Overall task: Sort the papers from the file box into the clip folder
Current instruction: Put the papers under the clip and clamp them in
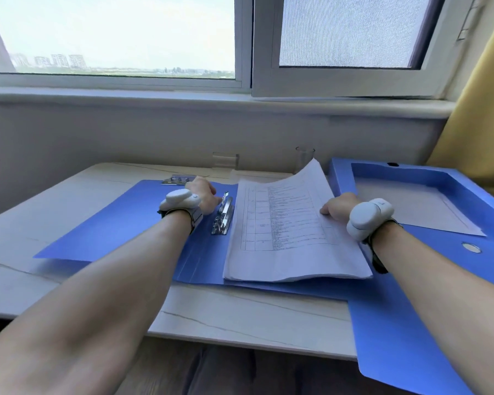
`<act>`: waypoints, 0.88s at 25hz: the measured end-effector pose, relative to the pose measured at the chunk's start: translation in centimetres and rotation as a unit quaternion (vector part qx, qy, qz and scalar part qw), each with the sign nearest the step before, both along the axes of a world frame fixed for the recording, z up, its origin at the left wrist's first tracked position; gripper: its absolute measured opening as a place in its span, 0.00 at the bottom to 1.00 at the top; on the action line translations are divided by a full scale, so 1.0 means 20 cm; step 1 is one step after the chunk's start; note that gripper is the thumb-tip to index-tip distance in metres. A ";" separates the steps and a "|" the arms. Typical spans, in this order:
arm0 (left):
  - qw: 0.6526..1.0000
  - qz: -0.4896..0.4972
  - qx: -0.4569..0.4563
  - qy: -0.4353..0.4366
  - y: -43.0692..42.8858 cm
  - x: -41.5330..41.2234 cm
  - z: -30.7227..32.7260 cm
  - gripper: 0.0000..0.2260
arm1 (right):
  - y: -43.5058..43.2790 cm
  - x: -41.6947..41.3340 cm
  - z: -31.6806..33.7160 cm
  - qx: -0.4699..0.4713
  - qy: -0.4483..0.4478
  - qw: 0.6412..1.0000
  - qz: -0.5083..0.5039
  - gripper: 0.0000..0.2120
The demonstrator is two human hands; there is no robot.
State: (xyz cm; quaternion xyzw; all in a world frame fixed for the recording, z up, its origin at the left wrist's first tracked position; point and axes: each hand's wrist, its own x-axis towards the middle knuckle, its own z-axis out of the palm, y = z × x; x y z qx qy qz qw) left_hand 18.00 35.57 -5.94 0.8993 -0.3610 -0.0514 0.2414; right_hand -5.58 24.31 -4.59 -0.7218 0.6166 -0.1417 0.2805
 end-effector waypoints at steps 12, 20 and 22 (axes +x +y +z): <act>0.996 -0.051 -0.055 0.042 0.10 -0.17 0.09 0.07 | 0.06 -0.05 0.06 0.036 -0.099 0.994 -0.014 0.23; 0.996 -0.065 0.036 0.044 0.15 -0.17 0.05 0.13 | 0.13 -0.02 0.05 0.037 -0.069 0.996 0.042 0.20; 0.996 -0.060 0.056 0.041 0.14 -0.16 0.04 0.12 | 0.12 0.01 0.06 0.046 -0.077 0.995 0.031 0.19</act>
